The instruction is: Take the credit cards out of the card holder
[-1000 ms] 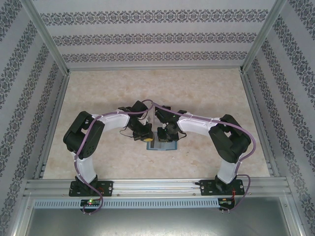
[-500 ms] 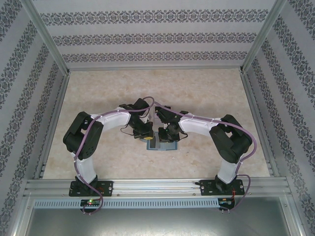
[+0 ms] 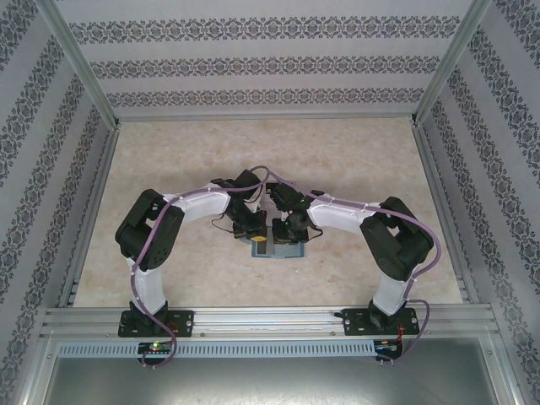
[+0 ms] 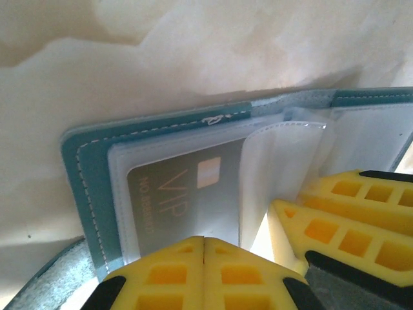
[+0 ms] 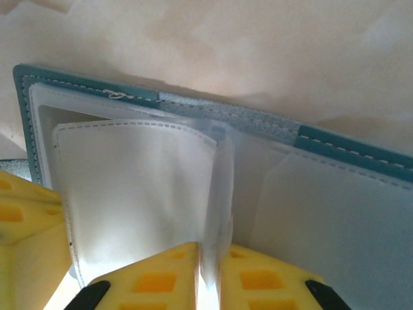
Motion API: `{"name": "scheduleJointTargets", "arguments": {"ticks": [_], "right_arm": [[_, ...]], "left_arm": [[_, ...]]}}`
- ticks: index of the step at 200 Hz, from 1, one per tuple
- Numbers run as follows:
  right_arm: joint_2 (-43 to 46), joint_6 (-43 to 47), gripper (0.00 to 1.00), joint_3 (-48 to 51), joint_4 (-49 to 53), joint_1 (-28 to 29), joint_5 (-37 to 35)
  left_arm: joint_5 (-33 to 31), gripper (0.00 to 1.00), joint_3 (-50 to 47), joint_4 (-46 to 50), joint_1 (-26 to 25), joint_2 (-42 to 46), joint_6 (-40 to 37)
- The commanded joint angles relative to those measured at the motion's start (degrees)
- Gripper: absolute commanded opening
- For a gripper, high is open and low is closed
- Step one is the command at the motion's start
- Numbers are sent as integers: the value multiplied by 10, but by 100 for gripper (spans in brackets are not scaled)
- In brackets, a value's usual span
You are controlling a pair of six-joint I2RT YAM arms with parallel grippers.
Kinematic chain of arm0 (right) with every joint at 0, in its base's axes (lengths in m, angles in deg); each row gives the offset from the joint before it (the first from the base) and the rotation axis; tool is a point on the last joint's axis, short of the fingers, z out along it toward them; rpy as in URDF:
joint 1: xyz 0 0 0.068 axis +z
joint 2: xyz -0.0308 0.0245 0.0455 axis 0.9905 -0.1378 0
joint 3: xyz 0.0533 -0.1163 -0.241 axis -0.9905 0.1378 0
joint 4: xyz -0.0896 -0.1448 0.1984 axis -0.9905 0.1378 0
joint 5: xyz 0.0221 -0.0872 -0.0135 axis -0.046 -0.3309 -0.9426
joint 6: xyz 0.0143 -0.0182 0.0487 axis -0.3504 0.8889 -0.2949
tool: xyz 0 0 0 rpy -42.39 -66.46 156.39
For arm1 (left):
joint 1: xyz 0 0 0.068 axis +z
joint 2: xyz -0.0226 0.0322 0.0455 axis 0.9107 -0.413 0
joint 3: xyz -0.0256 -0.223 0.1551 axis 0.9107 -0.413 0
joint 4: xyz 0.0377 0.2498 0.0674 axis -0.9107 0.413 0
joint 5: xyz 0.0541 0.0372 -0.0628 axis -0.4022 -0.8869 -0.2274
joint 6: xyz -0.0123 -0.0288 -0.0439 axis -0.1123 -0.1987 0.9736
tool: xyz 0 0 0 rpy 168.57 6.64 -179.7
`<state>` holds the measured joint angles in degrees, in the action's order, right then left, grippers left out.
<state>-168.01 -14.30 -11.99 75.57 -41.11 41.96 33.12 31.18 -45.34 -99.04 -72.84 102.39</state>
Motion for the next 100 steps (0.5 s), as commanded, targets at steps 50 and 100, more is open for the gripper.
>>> {"name": "scheduleJointTargets", "arguments": {"ticks": [50,100], "right_arm": [[87,2,28,15,38,-20,-17],[138,5,28,37,46,-52,-17]], "left_arm": [[15,0,30,9,-9,-2,-8],[30,0,42,3,-9,0,-8]]}}
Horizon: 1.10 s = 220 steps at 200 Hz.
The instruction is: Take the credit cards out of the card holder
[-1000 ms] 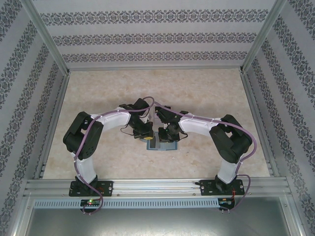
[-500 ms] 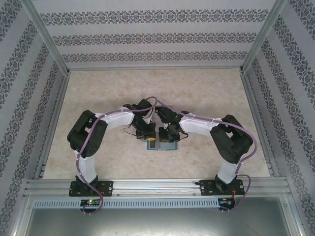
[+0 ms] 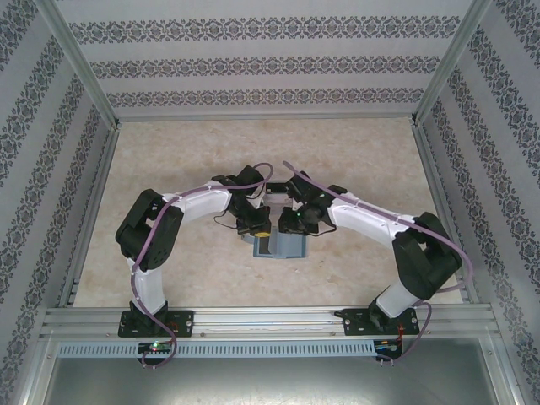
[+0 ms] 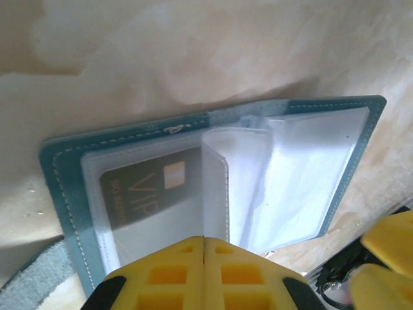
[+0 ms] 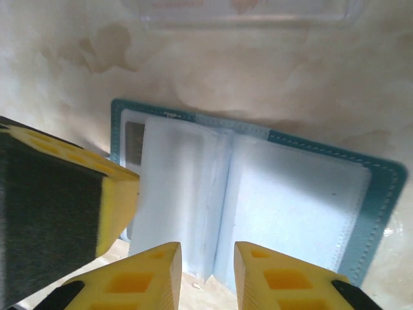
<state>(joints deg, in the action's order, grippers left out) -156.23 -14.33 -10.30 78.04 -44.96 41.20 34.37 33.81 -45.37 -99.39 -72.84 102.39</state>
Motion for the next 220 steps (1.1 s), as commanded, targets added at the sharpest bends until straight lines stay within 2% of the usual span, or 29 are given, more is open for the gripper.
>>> {"name": "scheduleJointTargets", "arguments": {"ticks": [1,48,220], "right_arm": [[20,5,28,20,21,-14,-9],[38,7,28,38,19,-32,-8],[46,7,28,51,12,-41,-2]], "left_arm": [[19,0,16,4,-6,0,-9],[33,0,29,-3,-11,3,-9],[52,0,32,-39,-29,-12,7]]}}
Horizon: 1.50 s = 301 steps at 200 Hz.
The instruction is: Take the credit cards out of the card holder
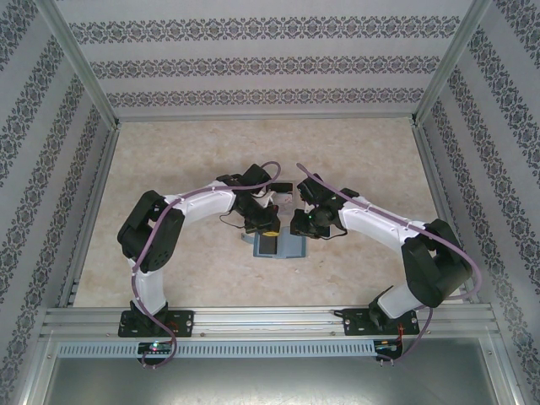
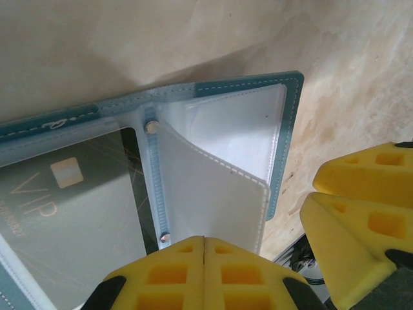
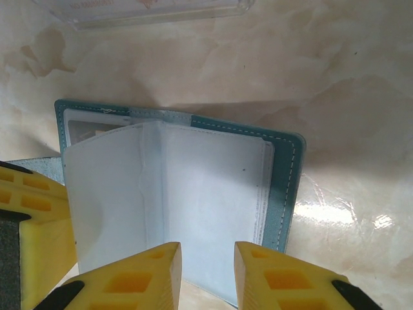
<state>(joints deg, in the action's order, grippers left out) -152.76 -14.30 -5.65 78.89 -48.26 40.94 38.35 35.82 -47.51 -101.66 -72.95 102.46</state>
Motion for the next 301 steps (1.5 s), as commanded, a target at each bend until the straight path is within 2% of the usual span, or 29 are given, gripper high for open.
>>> {"name": "scheduleJointTargets", "arguments": {"ticks": [1,182,301], "right_arm": [[12,7,28,4,4,-8,1],[2,3,28,5,-8,-10,10],[-32,-26,26,8,-55,18,54]], "left_arm": [[12,0,12,-17,-6,-11,6],[35,0,9,-80,-24,-69,34],[21,0,-2,-128,-23,-78,67]]}}
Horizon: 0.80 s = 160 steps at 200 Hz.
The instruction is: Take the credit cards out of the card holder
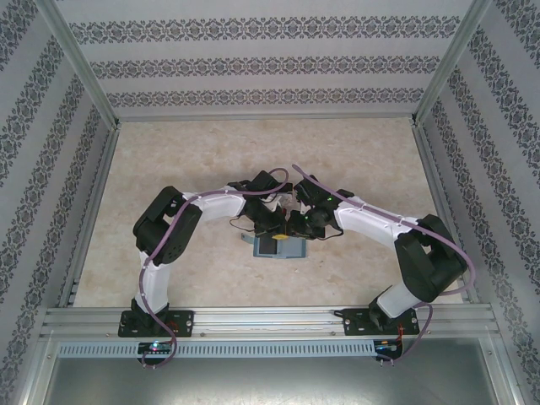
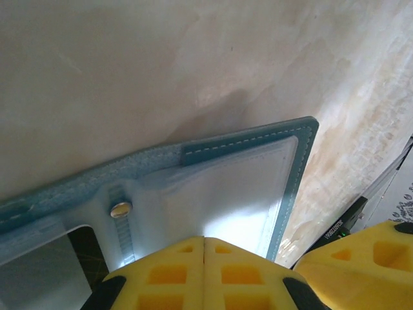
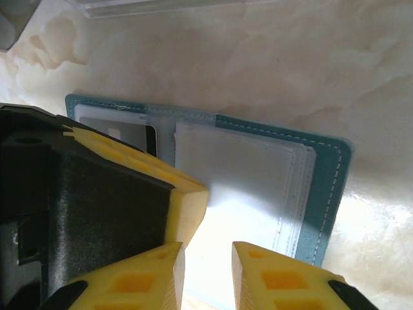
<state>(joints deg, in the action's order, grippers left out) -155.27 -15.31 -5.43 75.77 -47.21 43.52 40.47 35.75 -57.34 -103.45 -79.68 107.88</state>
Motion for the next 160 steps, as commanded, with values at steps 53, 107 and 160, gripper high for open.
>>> {"name": "scheduleJointTargets", "arguments": {"ticks": [53,107,160], "right_arm": [[-7,-30,25,11,-47,9,51],[-24,-33,24,0,-56,15,69],[-47,-40,23,-16,-71,28,86]], "left_arm": [[-4,0,-12,-41,13,30,22],[-5,0,-28,-28,44,53,10],[-6,0,-40,-16,65,63,-3]]}}
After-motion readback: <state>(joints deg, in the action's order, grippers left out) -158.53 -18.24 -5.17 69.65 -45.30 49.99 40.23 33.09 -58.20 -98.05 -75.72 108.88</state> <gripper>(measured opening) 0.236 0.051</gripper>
